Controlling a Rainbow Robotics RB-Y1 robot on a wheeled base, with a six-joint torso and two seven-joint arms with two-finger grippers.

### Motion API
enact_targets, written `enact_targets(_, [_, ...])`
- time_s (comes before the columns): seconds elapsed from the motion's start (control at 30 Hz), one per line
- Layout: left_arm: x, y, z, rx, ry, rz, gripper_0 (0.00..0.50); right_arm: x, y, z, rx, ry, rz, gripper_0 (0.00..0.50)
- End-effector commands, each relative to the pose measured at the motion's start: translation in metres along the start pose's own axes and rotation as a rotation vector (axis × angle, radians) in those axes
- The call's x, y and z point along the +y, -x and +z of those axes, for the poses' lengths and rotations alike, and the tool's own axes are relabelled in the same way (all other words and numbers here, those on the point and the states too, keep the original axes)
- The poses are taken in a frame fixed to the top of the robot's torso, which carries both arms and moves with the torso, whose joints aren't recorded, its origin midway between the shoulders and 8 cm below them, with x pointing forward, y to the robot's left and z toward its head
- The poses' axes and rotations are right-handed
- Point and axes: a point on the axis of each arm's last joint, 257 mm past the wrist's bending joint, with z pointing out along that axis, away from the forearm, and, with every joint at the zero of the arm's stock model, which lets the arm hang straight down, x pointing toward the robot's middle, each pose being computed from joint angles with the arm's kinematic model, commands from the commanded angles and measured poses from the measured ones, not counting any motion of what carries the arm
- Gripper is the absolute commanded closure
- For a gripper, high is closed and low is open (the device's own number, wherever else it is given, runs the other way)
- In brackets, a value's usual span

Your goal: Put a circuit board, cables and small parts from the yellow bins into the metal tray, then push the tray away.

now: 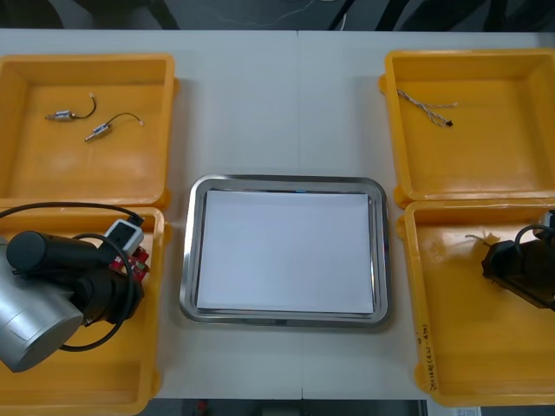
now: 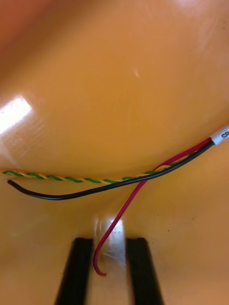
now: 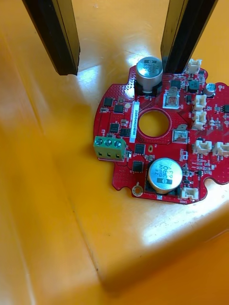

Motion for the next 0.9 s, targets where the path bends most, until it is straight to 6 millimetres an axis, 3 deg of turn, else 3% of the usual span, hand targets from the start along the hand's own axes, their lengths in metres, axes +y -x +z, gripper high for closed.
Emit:
enact_targets(0.03, [0.005, -0.011, 0.004, 0.009, 0.016, -0.076, 0.000, 0.001, -0.014, 0.008, 0.021, 0.004, 0.025, 0.500])
enact_targets(0.33, [0.011, -0.010, 0.013, -0.002, 0.018, -0.082, 0.000, 0.003, -0.002, 0.001, -0.015, 0.017, 0.027, 0.500])
enact_targets(0.63, [0.010, -0.012, 0.014, 0.005, 0.015, -0.077, 0.000, 0.004, 0.023, -0.028, -0.088, 0.032, 0.027, 0.500])
enact_targets(0.67, [0.010, -0.013, 0.014, 0.006, 0.014, -0.076, 0.030, 0.002, 0.026, -0.032, -0.094, 0.025, 0.025, 0.500])
enact_targets(0.7, [0.010, -0.013, 0.014, 0.007, 0.014, -0.075, 0.130, 0.001, 0.029, -0.037, -0.101, 0.022, 0.019, 0.500])
enact_targets(0.73, [0.010, -0.014, 0.014, 0.008, 0.016, -0.073, 0.267, -0.001, 0.030, -0.041, -0.102, 0.016, 0.016, 0.500])
enact_targets(0.77, [0.010, -0.014, 0.014, 0.008, 0.014, -0.074, 0.477, -0.002, 0.032, -0.046, -0.107, 0.009, 0.008, 0.500])
enact_targets(0.8, [0.010, -0.014, 0.014, 0.008, 0.014, -0.074, 0.500, -0.003, 0.032, -0.049, -0.106, 0.003, 0.003, 0.500])
enact_targets(0.9, [0.010, -0.013, 0.014, 0.007, 0.014, -0.074, 0.500, -0.006, 0.030, -0.057, -0.100, -0.015, -0.014, 0.500])
